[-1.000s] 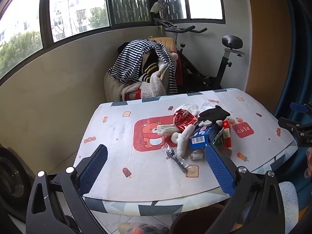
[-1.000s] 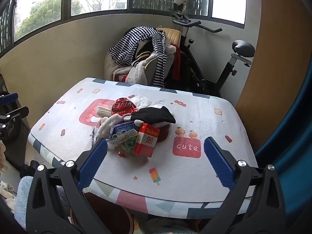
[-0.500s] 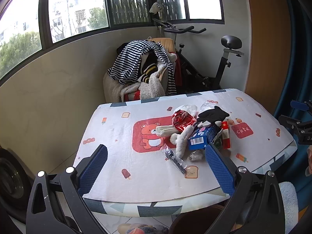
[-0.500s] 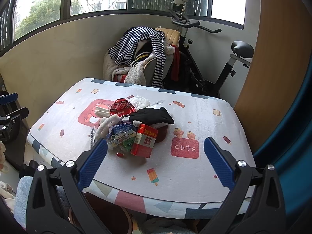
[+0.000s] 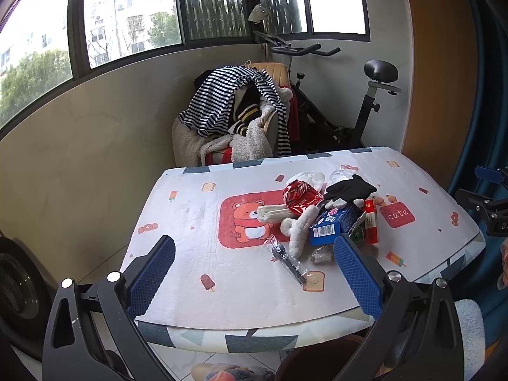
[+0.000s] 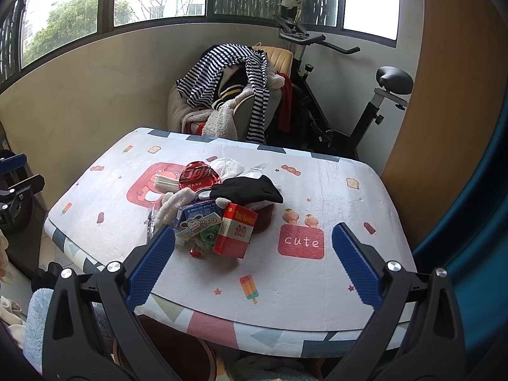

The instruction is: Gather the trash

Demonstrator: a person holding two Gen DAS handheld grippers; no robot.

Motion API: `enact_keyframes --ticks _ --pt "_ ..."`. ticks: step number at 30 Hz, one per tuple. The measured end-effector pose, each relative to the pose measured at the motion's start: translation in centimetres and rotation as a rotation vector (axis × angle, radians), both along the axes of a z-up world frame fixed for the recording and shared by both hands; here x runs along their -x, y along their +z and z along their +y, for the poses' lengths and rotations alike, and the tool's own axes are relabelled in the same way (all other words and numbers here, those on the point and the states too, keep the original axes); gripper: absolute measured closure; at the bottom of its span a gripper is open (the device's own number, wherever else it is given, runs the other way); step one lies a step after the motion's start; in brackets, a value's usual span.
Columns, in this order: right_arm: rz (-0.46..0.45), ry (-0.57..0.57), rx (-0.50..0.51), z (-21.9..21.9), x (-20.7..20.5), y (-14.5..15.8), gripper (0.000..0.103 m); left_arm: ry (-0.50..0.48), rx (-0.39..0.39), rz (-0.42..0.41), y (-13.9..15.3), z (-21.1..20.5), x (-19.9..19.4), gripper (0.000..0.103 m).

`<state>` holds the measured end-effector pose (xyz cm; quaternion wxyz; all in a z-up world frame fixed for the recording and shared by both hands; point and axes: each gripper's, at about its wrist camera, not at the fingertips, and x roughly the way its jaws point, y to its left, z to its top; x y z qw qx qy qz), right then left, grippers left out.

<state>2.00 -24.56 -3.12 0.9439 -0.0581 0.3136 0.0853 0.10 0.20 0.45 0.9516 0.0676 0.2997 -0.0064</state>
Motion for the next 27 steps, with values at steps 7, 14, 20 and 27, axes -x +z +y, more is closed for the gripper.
enact_keyframes --ticks 7,14,20,27 --pt "0.007 0.002 0.004 0.11 -0.2 -0.01 0.006 0.01 -0.006 0.001 -0.22 0.22 0.2 0.005" --pt "-0.001 -0.004 0.0 0.14 -0.15 -0.24 0.006 0.017 0.023 0.01 -0.31 0.42 0.2 0.005" --pt "-0.006 -0.007 0.011 0.07 -0.04 -0.41 0.006 0.019 0.002 0.0 -0.2 0.05 0.32 0.005" --pt "-0.005 -0.013 0.008 -0.27 -0.09 -0.44 0.006 0.041 0.017 -0.028 0.18 0.37 0.65 0.005"
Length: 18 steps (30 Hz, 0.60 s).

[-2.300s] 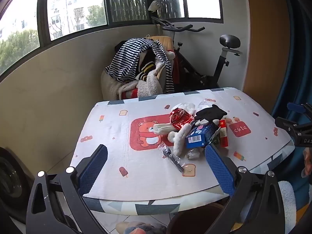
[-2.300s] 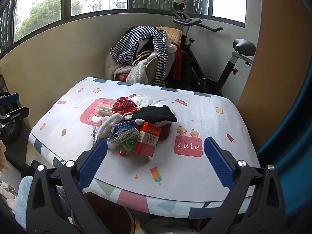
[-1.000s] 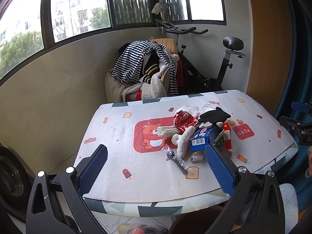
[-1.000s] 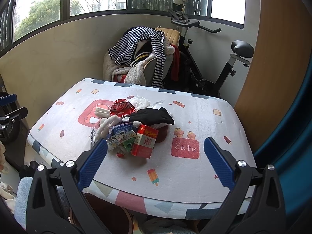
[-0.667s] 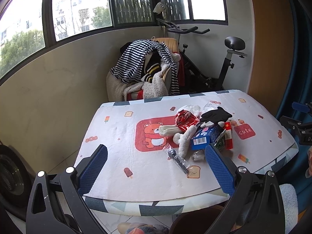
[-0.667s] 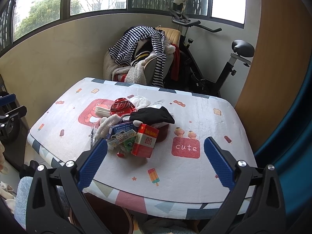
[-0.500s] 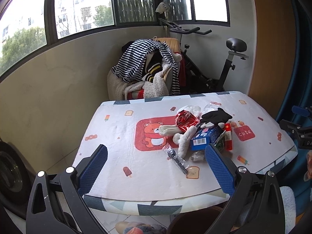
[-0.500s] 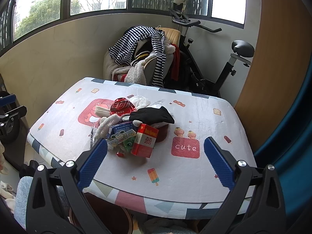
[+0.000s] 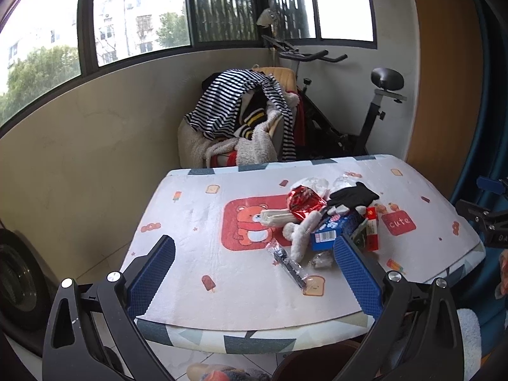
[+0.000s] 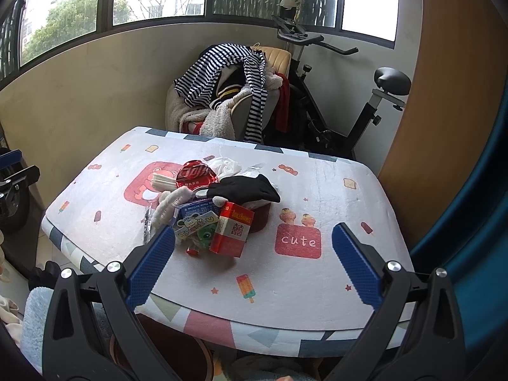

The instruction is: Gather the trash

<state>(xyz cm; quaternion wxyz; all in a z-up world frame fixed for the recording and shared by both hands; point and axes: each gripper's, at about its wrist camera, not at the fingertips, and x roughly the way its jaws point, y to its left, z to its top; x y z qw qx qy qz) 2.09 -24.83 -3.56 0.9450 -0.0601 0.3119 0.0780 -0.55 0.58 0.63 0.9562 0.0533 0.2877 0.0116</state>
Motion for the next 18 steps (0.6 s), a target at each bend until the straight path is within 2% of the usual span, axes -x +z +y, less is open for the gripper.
enact_keyframes --ticks 13,18 --pt "0.01 -0.022 0.011 -0.2 0.0 -0.3 0.006 0.007 0.051 -0.011 -0.4 1.3 -0.1 0.005" --pt "0.039 -0.019 0.001 -0.3 -0.5 -1.0 0.006 -0.043 0.092 0.009 -0.8 1.5 -0.3 0.005"
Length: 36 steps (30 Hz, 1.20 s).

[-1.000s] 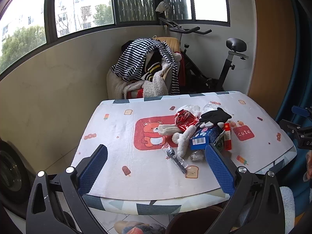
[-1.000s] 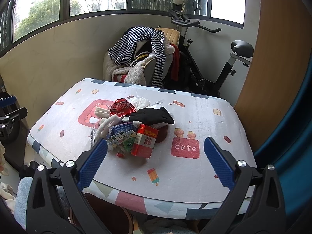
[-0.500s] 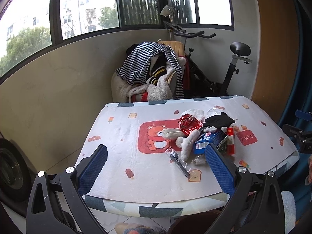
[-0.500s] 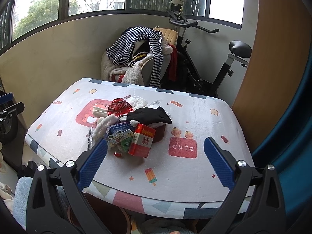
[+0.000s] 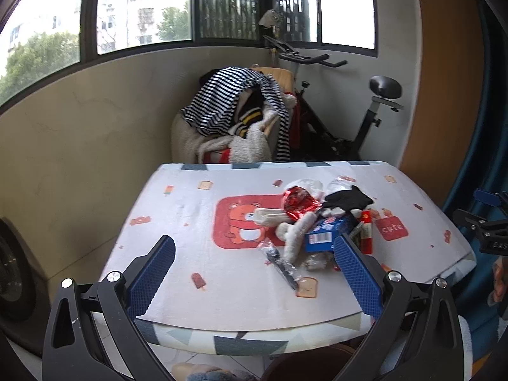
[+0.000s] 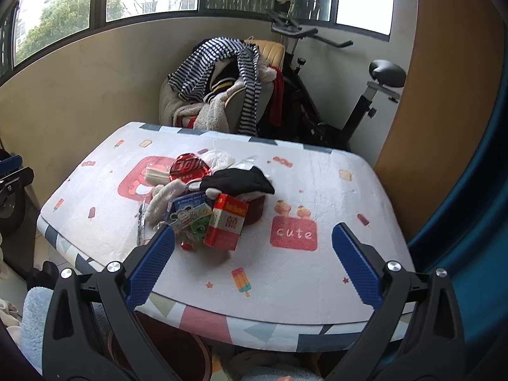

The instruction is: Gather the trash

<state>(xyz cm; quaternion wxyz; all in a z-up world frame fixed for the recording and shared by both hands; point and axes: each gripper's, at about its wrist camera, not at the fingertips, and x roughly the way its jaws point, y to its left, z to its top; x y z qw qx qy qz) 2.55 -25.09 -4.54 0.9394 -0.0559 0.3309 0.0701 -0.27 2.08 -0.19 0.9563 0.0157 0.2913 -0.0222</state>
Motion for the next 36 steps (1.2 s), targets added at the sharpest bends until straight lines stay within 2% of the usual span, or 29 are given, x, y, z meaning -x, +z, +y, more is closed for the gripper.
enact_keyframes --ticks 3,5,8,12,14,17,22,25,28,30,31,35,36 --pt "0.019 0.001 -0.028 -0.3 -0.4 -1.0 0.006 -0.044 0.048 0.032 -0.4 0.2 -0.3 0.005" --pt "0.03 0.0 -0.064 -0.6 -0.6 -1.7 0.006 -0.038 0.064 0.047 -0.9 0.3 -0.5 0.005" --pt "0.06 0.005 -0.112 -0.7 -1.0 -3.2 0.006 -0.022 0.026 0.048 -1.9 0.3 -0.8 0.005" --pt "0.101 0.006 -0.092 -0.1 -1.7 -5.1 0.006 -0.053 0.024 0.071 -3.3 0.6 -1.0 0.005" --pt "0.114 -0.01 -0.089 0.0 -2.3 -6.0 0.006 -0.022 -0.006 0.055 -3.8 0.8 -1.1 0.005" --pt "0.099 -0.073 0.011 0.3 -3.2 -6.9 0.006 -0.008 -0.007 0.038 -4.5 1.4 -1.4 0.005" --pt "0.124 -0.043 -0.125 -0.9 -5.9 -8.7 0.006 -0.004 -0.023 0.041 -6.1 1.7 -2.3 0.005" --pt "0.143 0.003 -0.148 -0.6 -8.1 -10.6 0.006 0.037 -0.032 0.078 -7.6 2.5 -3.3 0.005" --pt "0.172 0.082 -0.257 -0.4 -10.6 -12.6 0.006 0.09 -0.032 0.128 -9.2 3.6 -4.6 0.005" --pt "0.191 0.105 -0.285 -0.2 -11.9 -13.6 0.009 0.111 -0.031 0.146 -9.8 4.1 -5.1 0.005" --pt "0.199 0.114 -0.296 -0.1 -12.4 -14.0 0.013 0.128 -0.024 0.159 -10.2 4.5 -5.5 0.005" --pt "0.231 0.156 -0.378 0.1 -14.9 -16.0 0.015 0.175 0.064 0.182 -10.7 5.6 -6.4 0.005" --pt "0.225 0.168 -0.392 0.3 -15.1 -16.3 0.015 0.209 0.057 0.19 -10.8 5.7 -6.7 0.005"
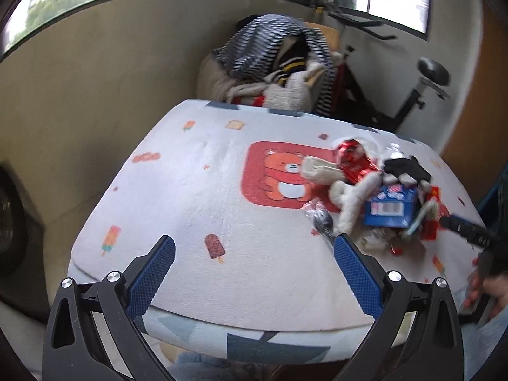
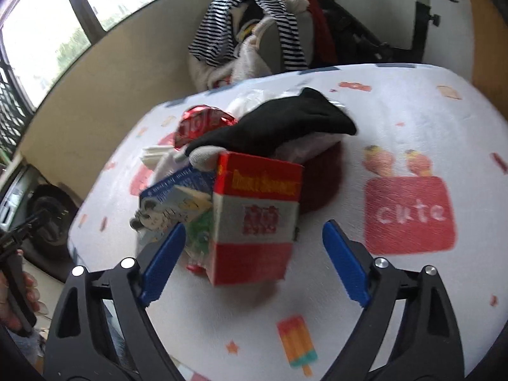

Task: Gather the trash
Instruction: 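Grasp the red Double Happiness box with the right gripper while the left grasps the wrapped spoon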

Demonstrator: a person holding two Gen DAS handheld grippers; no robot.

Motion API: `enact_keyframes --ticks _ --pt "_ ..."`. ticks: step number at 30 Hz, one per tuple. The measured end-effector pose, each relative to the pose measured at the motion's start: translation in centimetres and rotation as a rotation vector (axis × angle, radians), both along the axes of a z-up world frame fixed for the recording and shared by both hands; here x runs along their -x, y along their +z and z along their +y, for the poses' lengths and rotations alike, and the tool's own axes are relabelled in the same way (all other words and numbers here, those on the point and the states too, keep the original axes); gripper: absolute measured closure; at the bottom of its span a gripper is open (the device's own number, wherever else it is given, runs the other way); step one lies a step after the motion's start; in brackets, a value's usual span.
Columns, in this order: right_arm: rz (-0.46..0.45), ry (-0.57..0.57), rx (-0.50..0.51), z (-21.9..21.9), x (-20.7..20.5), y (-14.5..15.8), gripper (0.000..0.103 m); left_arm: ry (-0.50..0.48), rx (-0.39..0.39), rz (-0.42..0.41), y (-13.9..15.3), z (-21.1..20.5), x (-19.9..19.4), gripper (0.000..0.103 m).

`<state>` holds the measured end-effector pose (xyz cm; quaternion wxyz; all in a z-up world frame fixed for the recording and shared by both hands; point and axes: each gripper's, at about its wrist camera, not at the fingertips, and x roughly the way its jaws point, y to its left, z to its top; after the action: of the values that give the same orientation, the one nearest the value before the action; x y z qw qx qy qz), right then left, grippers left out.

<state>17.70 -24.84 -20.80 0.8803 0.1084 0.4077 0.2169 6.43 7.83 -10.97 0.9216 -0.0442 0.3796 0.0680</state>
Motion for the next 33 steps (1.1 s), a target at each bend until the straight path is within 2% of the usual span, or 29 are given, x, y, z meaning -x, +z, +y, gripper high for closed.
enact_keyframes --ticks 2,3,5,6,10,13,16,20,22,27,29,33 --pt "0.012 0.017 -0.001 0.5 -0.3 -0.6 0.015 0.033 -0.016 0.007 -0.1 0.1 -0.4 0.005" --pt "0.016 0.021 -0.013 0.6 -0.5 -0.8 0.019 0.033 -0.004 0.004 -0.1 0.1 -0.5 0.005" --pt "0.036 0.034 -0.064 0.5 -0.5 -1.2 0.04 0.036 0.031 -0.002 -0.2 0.2 -0.7 0.005" --pt "0.055 0.022 -0.078 0.3 -0.5 -1.5 0.041 0.041 0.035 0.0 -0.1 0.1 -0.9 0.005" --pt "0.03 -0.066 -0.098 -1.3 1.5 -0.7 0.042 0.035 0.038 -0.058 0.5 -0.8 -0.7 0.005" --pt "0.005 -0.143 -0.022 -2.2 3.0 -0.1 0.042 0.015 0.046 -0.063 0.7 -1.5 -1.0 0.007" --pt "-0.028 -0.182 0.097 -2.8 4.4 0.3 0.042 -0.01 0.06 -0.028 0.1 -2.2 -1.7 0.026" --pt "-0.042 -0.197 0.12 -4.2 5.6 0.2 0.042 -0.033 0.098 0.027 -1.3 -3.2 -2.3 0.036" --pt "-0.048 -0.206 0.124 -4.5 5.9 0.1 0.042 -0.05 0.135 0.054 -2.1 -3.5 -2.6 0.04" --pt "-0.039 -0.2 0.114 -4.4 6.2 -0.2 0.042 -0.112 0.285 0.158 -5.4 -5.1 -4.4 0.044" --pt "-0.039 -0.192 0.114 -4.2 6.3 -0.3 0.042 -0.141 0.299 0.193 -6.6 -6.2 -5.1 0.05" --pt "-0.037 -0.185 0.125 -4.0 6.8 -0.4 0.042 -0.144 0.298 0.218 -8.1 -7.9 -7.1 0.05"
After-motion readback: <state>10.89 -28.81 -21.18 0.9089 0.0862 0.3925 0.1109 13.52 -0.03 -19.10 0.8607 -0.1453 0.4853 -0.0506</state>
